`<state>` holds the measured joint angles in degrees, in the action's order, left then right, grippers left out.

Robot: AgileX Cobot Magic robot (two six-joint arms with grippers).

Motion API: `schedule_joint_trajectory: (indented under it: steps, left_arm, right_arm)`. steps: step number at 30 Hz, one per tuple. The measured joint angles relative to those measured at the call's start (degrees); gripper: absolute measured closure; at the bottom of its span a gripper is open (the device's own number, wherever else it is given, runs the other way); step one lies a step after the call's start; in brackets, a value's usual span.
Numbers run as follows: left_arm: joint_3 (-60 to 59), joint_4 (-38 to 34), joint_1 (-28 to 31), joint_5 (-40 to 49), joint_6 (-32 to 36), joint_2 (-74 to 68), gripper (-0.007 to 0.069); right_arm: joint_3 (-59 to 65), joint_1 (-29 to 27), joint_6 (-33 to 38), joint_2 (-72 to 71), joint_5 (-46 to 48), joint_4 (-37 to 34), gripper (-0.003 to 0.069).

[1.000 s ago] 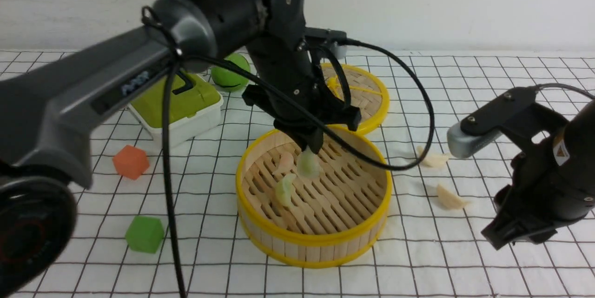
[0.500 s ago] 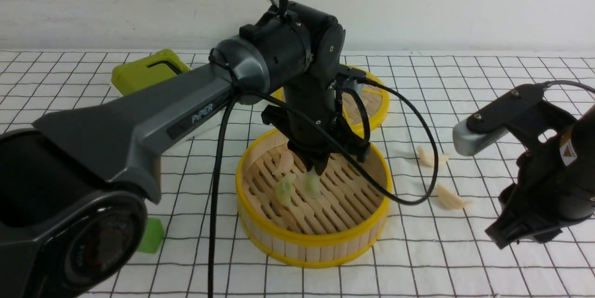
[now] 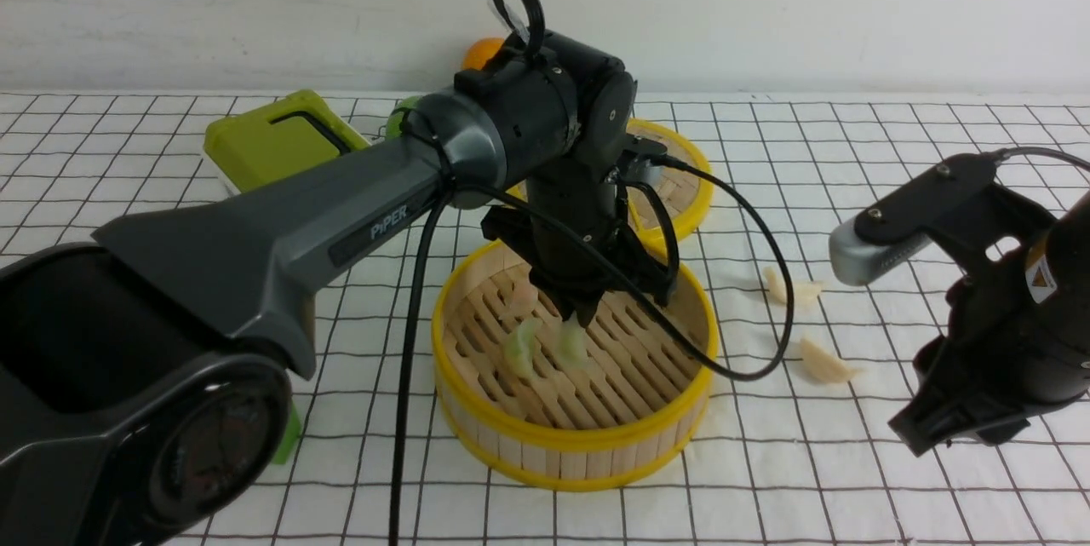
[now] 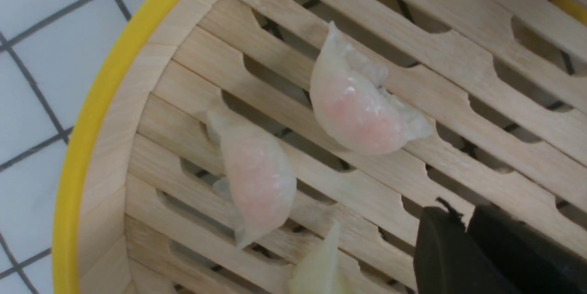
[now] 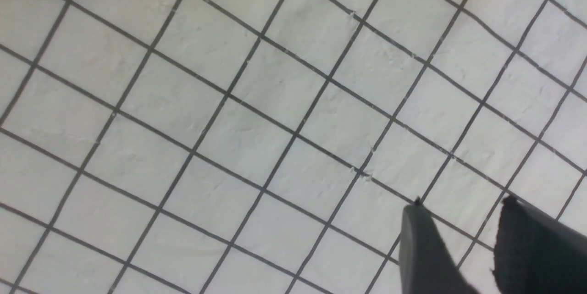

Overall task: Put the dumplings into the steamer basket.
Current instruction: Use the left arm to put the dumpling into the steamer

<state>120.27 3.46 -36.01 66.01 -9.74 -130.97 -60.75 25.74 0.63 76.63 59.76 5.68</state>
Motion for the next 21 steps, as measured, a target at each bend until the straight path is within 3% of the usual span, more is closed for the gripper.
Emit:
schedule_joint_trajectory:
  steps: [6, 14, 21]
  left_arm:
    - [0.00, 0.42, 0.00, -0.05, 1.41, -0.08, 0.0535]
    - [0.00, 0.39, 0.00, 0.20, 1.98, -0.12, 0.0349]
    - [0.00, -0.03, 0.00, -0.13, 1.98, 0.08, 0.0319]
  right_arm:
    - [0.00, 0.00, 0.00, 0.00, 0.00, 0.06, 0.0419]
    - [0.00, 0.00, 0.00, 0.00, -0.13, 0.06, 0.0419]
    - [0.04, 0.00, 0.00, 0.00, -0.28, 0.06, 0.0419]
